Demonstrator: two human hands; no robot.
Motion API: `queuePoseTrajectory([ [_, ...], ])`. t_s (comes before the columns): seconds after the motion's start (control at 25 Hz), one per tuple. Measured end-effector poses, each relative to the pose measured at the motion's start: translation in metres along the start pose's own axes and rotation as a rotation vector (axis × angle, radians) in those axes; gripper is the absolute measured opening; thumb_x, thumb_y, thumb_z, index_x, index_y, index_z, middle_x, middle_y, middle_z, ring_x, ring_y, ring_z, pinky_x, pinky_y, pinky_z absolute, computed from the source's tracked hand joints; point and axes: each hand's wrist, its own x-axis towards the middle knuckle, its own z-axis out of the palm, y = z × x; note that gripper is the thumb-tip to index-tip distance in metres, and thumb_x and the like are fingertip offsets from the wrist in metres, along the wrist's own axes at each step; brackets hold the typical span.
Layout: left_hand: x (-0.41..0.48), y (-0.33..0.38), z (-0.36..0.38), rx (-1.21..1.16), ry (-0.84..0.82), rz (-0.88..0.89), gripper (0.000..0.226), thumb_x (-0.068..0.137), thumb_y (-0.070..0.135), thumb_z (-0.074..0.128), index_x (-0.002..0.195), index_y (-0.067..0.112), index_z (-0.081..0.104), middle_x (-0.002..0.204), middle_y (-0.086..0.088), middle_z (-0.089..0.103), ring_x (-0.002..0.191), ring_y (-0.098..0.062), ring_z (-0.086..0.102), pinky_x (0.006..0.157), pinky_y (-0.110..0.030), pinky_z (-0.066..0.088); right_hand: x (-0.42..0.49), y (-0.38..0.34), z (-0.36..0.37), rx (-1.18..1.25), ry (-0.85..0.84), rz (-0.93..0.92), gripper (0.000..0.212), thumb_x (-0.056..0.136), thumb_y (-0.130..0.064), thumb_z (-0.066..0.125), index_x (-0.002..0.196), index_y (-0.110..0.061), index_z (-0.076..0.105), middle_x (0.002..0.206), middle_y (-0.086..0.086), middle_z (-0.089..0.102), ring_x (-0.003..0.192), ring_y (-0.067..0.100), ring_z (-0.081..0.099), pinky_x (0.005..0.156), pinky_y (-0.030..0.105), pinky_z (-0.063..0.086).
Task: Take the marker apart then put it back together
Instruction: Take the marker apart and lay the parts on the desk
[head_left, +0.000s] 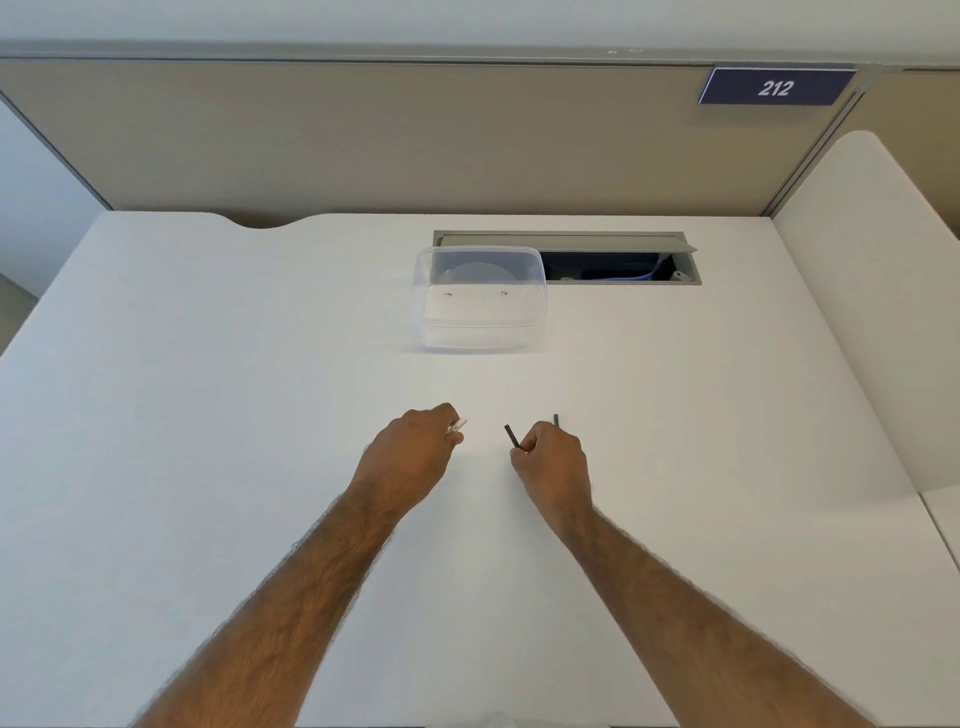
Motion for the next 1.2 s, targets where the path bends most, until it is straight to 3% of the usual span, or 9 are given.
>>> queuePoseTrajectory([
  [0.12, 0.001, -0.004, 0.009, -0.001, 0.036, -0.032, 0.015, 0.102, 0.037, 0.046, 0.107, 0.026, 0.055, 0.088, 0.003, 0.064, 0.077, -0.022, 0.059, 0.052, -0.027, 0.033, 0.006, -0.004, 0.012, -0.055, 0.013, 0.05, 0.007, 0.082, -0.01, 0.055, 0.076, -0.011, 0.058, 0.077, 0.002, 0.066, 0.073, 0.028, 0.063, 0.059, 0.032, 0.049],
  [0.24, 0.001, -0.006, 0.017, -0.024, 0.044, -0.064, 0.015, 0.102, 0.036, 0.046, 0.107, 0.024, 0.054, 0.088, 0.001, 0.064, 0.077, -0.024, 0.059, 0.054, -0.03, 0.036, 0.011, -0.005, 0.021, -0.039, 0.037, 0.123, 0.022, 0.081, -0.009, 0.056, 0.063, -0.015, 0.044, 0.069, 0.006, 0.058, 0.066, 0.031, 0.057, 0.054, 0.029, 0.04],
  [0.4, 0.0, -0.006, 0.026, -0.055, 0.071, -0.131, 0.013, 0.102, 0.033, 0.048, 0.102, 0.021, 0.052, 0.084, 0.002, 0.061, 0.076, -0.026, 0.059, 0.055, -0.03, 0.036, 0.015, -0.006, 0.025, -0.008, 0.054, 0.167, 0.013, 0.085, -0.012, 0.059, 0.072, -0.009, 0.057, 0.08, 0.012, 0.07, 0.077, 0.035, 0.068, 0.057, 0.029, 0.043],
  [0.6, 0.001, -0.006, 0.031, -0.073, 0.086, -0.162, 0.011, 0.101, 0.032, 0.049, 0.102, 0.021, 0.05, 0.083, 0.002, 0.059, 0.078, -0.027, 0.059, 0.057, -0.032, 0.038, 0.021, -0.008, 0.027, -0.014, 0.058, 0.163, 0.011, 0.087, -0.012, 0.06, 0.078, -0.009, 0.058, 0.087, 0.012, 0.072, 0.083, 0.035, 0.07, 0.059, 0.029, 0.044],
  [0.92, 0.002, 0.0, 0.029, -0.129, 0.087, -0.183, 0.009, 0.1, 0.032, 0.052, 0.099, 0.023, 0.051, 0.084, 0.004, 0.06, 0.078, -0.026, 0.061, 0.061, -0.033, 0.045, 0.017, -0.007, 0.021, -0.026, 0.041, 0.105, 0.02, 0.085, -0.017, 0.061, 0.069, -0.013, 0.05, 0.066, -0.001, 0.056, 0.068, 0.027, 0.062, 0.056, 0.029, 0.044],
  [1.12, 0.001, 0.003, 0.022, -0.467, 0.117, -0.256, 0.005, 0.1, 0.025, 0.056, 0.096, 0.021, 0.057, 0.088, 0.002, 0.072, 0.075, -0.02, 0.072, 0.067, -0.041, 0.062, -0.007, -0.008, 0.007, 0.19, -0.049, -0.084, 0.016, 0.083, -0.026, 0.07, 0.071, -0.024, 0.059, 0.067, -0.011, 0.065, 0.059, 0.004, 0.058, 0.053, 0.021, 0.044],
  [1.2, 0.003, 0.006, 0.018, -0.729, 0.15, -0.329, 0.004, 0.098, 0.019, 0.061, 0.094, 0.016, 0.061, 0.082, -0.003, 0.076, 0.07, -0.024, 0.076, 0.062, -0.034, 0.063, -0.023, -0.009, 0.005, 0.327, -0.163, -0.087, 0.013, 0.082, -0.024, 0.073, 0.072, -0.022, 0.064, 0.067, -0.009, 0.066, 0.058, 0.007, 0.059, 0.056, 0.031, 0.052],
])
